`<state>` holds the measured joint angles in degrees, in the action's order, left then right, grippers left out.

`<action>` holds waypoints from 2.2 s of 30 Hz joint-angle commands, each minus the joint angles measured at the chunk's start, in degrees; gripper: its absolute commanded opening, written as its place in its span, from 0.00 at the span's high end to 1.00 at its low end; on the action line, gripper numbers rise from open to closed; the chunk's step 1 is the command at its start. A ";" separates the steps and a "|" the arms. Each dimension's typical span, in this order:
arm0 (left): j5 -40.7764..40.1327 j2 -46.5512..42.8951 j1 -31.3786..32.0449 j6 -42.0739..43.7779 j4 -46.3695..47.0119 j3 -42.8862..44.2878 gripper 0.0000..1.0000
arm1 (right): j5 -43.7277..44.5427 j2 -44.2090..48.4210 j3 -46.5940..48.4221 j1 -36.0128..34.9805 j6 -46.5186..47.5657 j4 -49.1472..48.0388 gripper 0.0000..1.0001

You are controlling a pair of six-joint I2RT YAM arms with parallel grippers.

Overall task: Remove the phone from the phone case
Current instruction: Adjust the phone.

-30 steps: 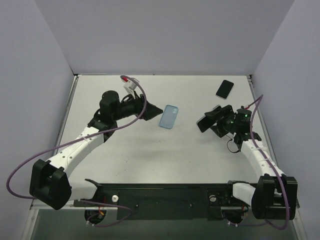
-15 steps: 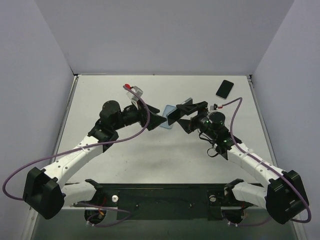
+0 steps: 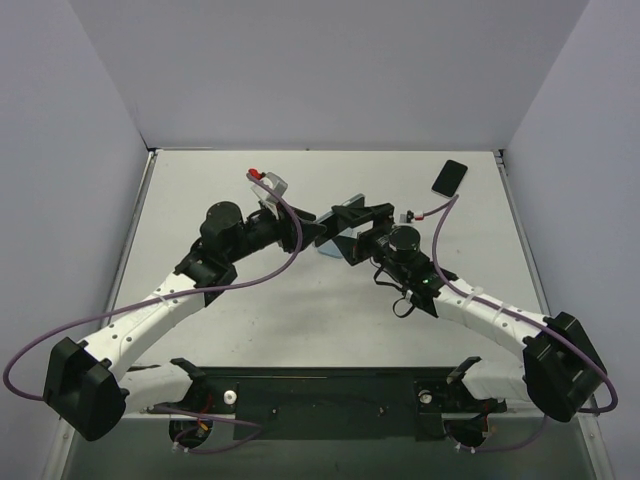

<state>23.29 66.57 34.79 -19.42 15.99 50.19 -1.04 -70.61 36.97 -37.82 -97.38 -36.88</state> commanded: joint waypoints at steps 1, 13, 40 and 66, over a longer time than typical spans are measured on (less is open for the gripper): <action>-2.72 -0.47 0.46 2.02 -2.37 2.10 0.46 | 0.86 0.65 2.85 -3.13 -1.32 -11.81 1.00; -1.32 0.67 0.37 1.14 -2.81 2.28 0.42 | 2.62 2.40 3.46 -3.48 -0.70 -12.07 1.00; 0.08 -1.00 0.37 2.63 -6.05 4.03 1.00 | -10.66 10.56 2.92 -2.70 35.21 18.98 0.13; 38.59 7.00 2.30 -3.35 0.89 9.66 1.00 | -45.61 15.68 27.89 11.54 92.73 74.33 0.17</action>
<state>57.45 74.61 36.12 -22.28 10.85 57.71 -30.37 -51.86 62.33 -27.81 -7.14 36.25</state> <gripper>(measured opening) 0.234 0.839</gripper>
